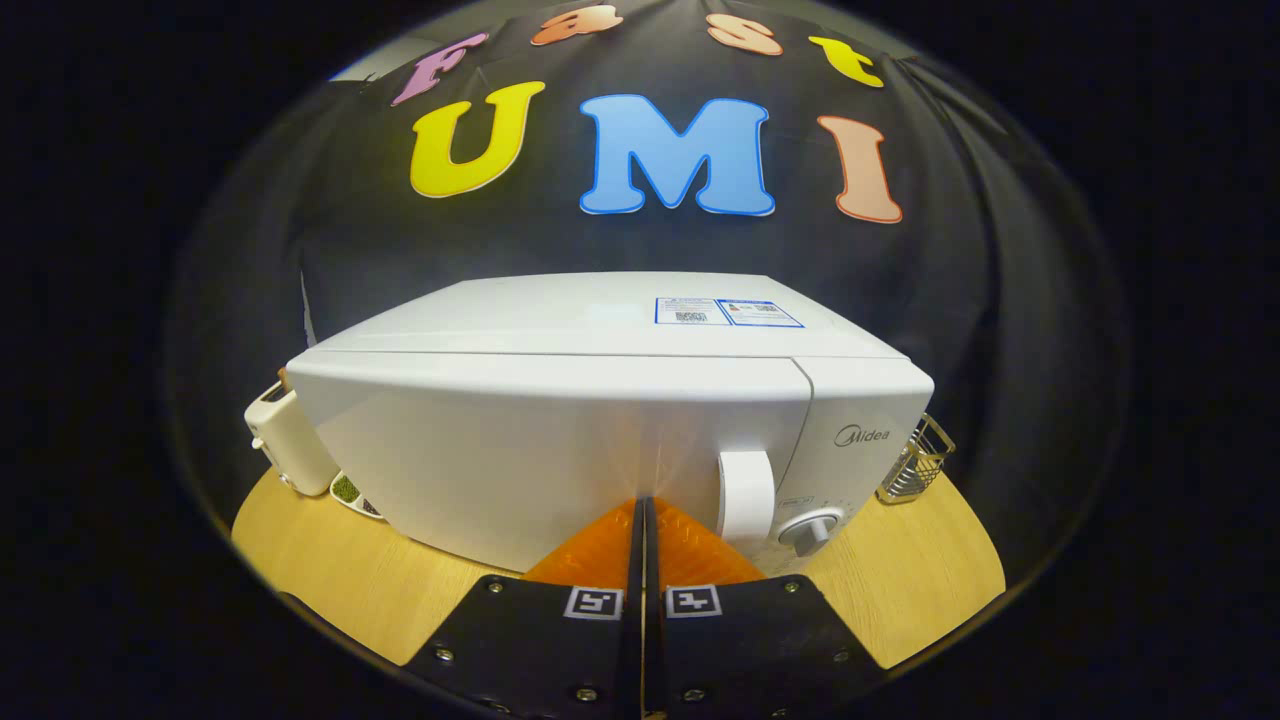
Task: Open the microwave, put the food inside, and close the microwave door.
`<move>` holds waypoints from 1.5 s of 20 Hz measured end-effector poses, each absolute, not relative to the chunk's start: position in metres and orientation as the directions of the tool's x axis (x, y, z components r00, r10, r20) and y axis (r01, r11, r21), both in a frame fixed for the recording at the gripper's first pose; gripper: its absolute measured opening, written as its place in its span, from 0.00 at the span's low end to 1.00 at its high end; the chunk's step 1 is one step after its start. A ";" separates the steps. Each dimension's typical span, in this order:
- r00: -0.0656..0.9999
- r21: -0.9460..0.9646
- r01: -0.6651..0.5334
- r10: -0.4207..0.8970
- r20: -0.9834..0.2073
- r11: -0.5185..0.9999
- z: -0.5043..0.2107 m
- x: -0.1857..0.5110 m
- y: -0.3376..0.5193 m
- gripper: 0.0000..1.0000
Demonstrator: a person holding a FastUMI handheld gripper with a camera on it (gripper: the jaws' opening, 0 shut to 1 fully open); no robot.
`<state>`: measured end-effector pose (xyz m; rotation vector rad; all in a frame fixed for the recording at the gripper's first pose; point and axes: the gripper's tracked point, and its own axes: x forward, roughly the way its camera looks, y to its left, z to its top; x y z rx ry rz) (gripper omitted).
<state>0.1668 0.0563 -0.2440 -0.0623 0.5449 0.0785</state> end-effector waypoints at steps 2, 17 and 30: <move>0.862 -0.050 -0.101 0.063 -0.503 0.994 -0.233 0.157 0.057 0.02; 0.919 -0.012 -0.071 0.060 -0.390 0.997 -0.136 0.049 0.045 0.02; 0.945 0.072 -0.113 0.129 -0.302 0.991 -0.078 -0.042 0.044 0.29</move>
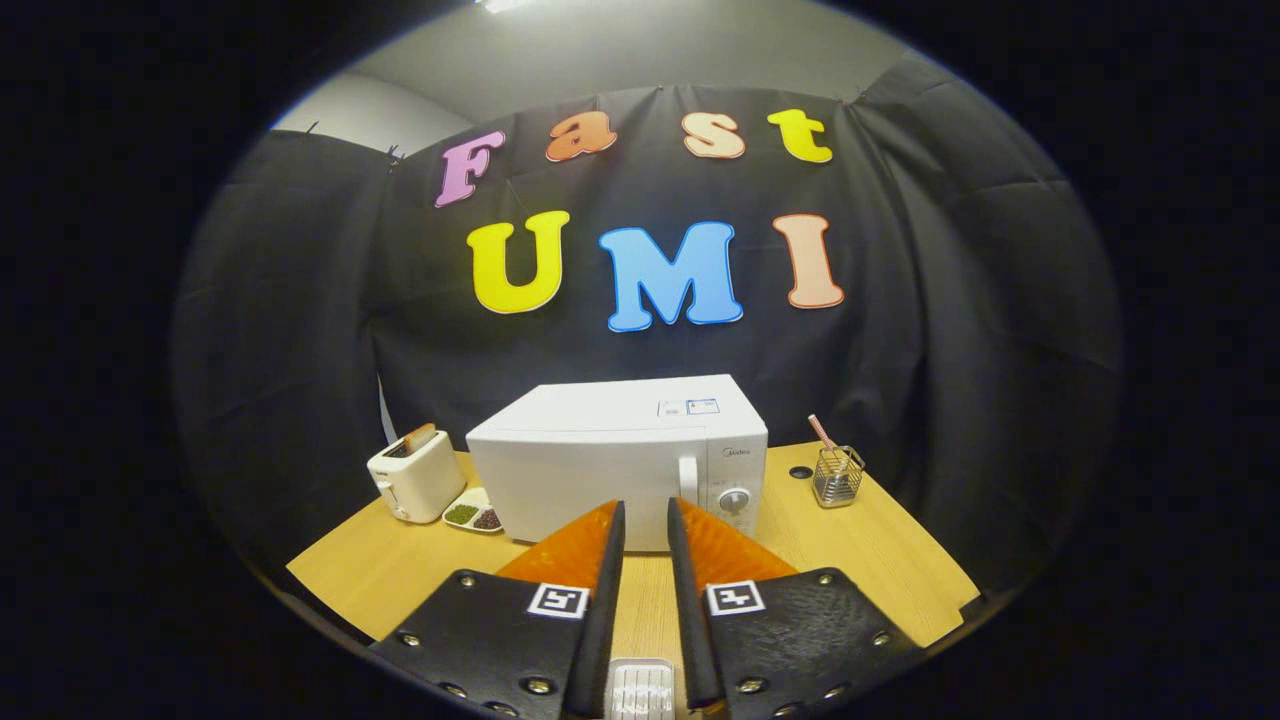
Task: Open the microwave, put the food inside, and close the microwave door.
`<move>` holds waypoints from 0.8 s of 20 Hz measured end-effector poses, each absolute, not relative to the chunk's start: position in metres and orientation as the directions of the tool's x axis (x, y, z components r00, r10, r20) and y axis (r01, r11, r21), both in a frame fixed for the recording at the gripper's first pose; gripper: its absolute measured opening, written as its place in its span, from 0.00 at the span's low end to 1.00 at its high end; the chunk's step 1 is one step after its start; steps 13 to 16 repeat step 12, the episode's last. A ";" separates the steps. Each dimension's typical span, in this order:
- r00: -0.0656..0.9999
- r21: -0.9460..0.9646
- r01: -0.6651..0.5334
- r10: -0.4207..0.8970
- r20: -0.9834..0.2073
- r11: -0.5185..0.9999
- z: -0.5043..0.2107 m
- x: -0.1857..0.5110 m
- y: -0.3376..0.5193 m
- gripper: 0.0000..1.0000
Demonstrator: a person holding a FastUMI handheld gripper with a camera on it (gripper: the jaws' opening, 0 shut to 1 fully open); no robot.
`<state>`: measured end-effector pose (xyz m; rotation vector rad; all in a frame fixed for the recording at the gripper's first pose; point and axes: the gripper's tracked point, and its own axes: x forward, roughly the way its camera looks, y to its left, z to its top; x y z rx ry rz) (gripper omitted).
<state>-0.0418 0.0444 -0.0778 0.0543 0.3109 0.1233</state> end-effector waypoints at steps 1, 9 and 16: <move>0.946 0.068 -0.113 0.129 -0.299 0.991 -0.077 -0.046 0.045 0.35; 0.965 0.024 -0.111 0.114 -0.238 0.993 -0.060 -0.063 0.038 0.89; 0.970 -0.001 -0.102 0.099 -0.221 0.995 -0.055 -0.065 0.033 0.98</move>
